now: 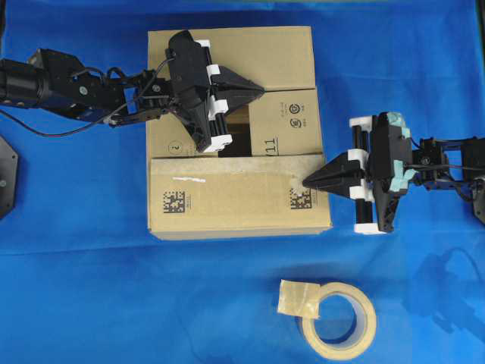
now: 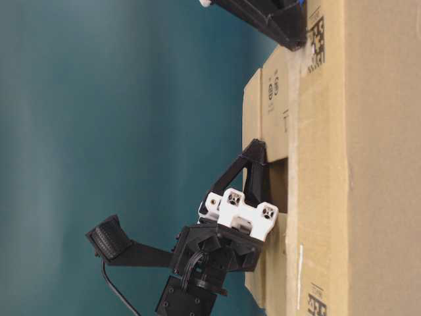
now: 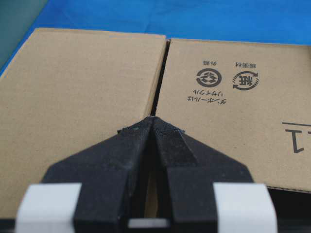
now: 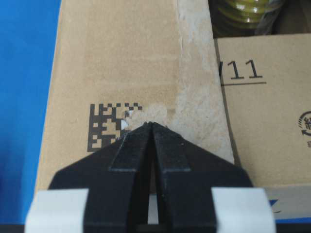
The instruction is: Close the cardboard box.
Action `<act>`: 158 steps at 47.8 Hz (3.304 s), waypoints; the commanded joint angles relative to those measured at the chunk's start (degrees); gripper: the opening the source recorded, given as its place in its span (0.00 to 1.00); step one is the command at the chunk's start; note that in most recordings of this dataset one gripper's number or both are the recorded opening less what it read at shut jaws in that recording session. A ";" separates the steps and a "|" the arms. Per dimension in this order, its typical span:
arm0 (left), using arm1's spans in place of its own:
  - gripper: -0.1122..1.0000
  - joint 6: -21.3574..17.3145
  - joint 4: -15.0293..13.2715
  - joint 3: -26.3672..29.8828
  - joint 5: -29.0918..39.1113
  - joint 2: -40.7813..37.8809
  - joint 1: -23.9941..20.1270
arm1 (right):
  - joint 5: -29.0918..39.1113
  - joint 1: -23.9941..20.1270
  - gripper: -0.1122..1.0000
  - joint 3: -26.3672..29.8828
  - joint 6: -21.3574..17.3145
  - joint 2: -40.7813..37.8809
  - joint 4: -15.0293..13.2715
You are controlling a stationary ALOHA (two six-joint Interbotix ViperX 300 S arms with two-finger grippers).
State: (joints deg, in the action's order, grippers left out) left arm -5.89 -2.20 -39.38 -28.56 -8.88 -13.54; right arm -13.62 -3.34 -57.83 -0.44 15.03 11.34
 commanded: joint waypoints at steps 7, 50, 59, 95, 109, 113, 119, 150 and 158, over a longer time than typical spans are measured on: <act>0.10 0.09 -0.09 0.44 1.14 3.08 0.26 | -0.18 0.00 0.10 1.05 0.09 0.09 0.26; 0.10 -6.50 -0.09 13.54 29.44 12.83 -13.71 | -0.35 0.09 0.10 1.23 0.35 0.09 0.26; 0.10 -6.86 0.18 19.42 39.64 8.61 -17.84 | -0.79 0.09 0.10 1.23 0.62 0.00 0.26; 0.10 -6.86 0.18 22.94 53.09 4.92 -15.91 | -1.14 0.35 0.10 1.23 0.79 0.09 0.00; 0.10 -6.86 0.26 24.08 57.13 6.42 -14.59 | -1.49 0.35 0.10 1.23 0.79 0.00 0.00; 0.10 -6.59 0.18 24.17 58.27 6.77 -13.54 | -1.76 0.35 0.10 1.23 0.79 0.00 0.00; 0.10 -6.15 0.18 23.73 58.62 7.38 -11.25 | -1.85 0.53 0.10 1.23 0.79 0.00 0.00; 0.10 -0.62 0.18 20.48 59.94 9.23 2.90 | -2.02 0.88 0.10 1.32 0.88 0.00 -0.09; 0.10 1.32 0.18 18.37 57.92 9.67 5.71 | -2.11 0.97 0.10 1.58 0.88 0.09 -0.09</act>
State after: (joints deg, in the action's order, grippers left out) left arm -5.01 -1.85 -20.92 30.67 -0.97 -9.14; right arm -15.21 -2.72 -57.48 0.35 14.77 11.34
